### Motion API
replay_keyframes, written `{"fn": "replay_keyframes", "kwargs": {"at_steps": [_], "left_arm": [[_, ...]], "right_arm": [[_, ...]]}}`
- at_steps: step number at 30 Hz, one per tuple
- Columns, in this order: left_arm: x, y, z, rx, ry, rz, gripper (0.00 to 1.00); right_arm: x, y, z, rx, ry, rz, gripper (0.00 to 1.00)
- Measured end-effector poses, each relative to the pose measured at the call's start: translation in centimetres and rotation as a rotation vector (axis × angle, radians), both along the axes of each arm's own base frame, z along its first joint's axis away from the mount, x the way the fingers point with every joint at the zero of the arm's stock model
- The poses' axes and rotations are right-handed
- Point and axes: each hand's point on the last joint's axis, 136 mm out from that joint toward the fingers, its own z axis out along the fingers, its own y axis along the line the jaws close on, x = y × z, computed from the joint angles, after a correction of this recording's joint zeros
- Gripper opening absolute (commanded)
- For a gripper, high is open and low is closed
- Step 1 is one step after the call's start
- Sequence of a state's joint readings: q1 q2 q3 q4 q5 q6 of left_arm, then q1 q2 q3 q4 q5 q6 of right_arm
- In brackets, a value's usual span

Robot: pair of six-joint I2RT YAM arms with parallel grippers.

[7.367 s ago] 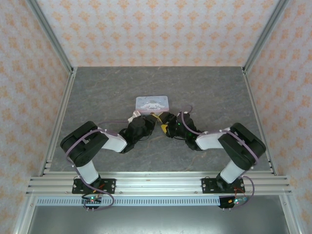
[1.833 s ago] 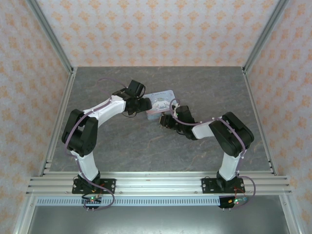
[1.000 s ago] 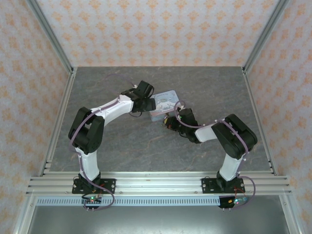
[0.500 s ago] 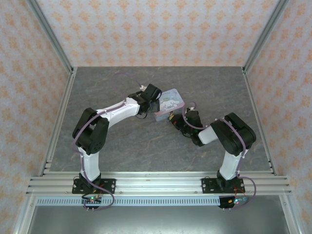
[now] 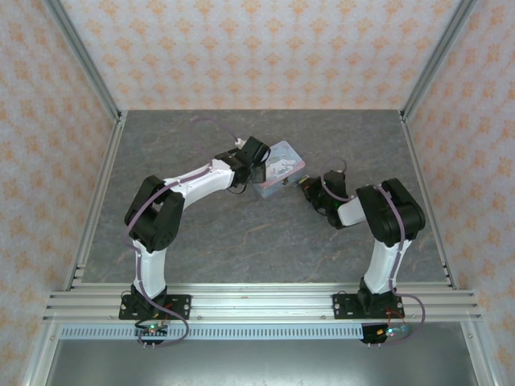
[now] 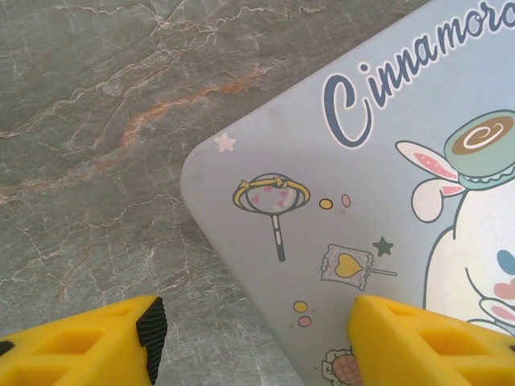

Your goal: Unlock a padlock with a key

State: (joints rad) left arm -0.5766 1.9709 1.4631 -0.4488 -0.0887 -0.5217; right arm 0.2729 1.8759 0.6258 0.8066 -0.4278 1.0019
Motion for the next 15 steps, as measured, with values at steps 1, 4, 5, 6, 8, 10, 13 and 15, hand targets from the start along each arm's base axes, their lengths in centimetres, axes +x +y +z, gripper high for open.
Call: {"fn": "replay_keyframes", "kwargs": {"at_steps": [1, 4, 5, 6, 8, 10, 13, 15], "left_arm": [[0.0, 0.0, 0.0, 0.0, 0.001, -0.001, 0.64], [0.0, 0.0, 0.0, -0.002, 0.002, -0.001, 0.69], [-0.1, 0.0, 0.0, -0.001, 0.003, -0.001, 0.71], [-0.1, 0.1, 0.1, -0.001, 0.003, 0.0, 0.73], [-0.2, 0.2, 0.2, 0.0, 0.007, 0.001, 0.77], [-0.3, 0.4, 0.3, 0.0, 0.012, 0.004, 0.8], [-0.5, 0.8, 0.6, -0.005, 0.022, 0.005, 0.83], [-0.9, 1.3, 0.9, -0.007, 0.038, 0.008, 0.85]], "right_arm": [[0.2, -0.2, 0.1, -0.008, 0.008, 0.004, 0.0], [-0.4, -0.3, 0.2, -0.029, 0.033, 0.022, 0.0], [-0.8, -0.4, 0.1, -0.033, 0.042, 0.027, 0.0], [-1.3, -0.4, 0.1, -0.036, 0.05, 0.033, 0.0], [-2.3, -0.6, 0.0, -0.041, 0.059, 0.04, 0.24], [-3.4, -0.9, 0.3, -0.045, 0.051, 0.044, 0.47], [-4.7, -1.7, 1.8, -0.049, 0.028, 0.036, 0.71], [-5.8, -2.7, 2.5, -0.07, 0.031, 0.02, 0.9]]}}
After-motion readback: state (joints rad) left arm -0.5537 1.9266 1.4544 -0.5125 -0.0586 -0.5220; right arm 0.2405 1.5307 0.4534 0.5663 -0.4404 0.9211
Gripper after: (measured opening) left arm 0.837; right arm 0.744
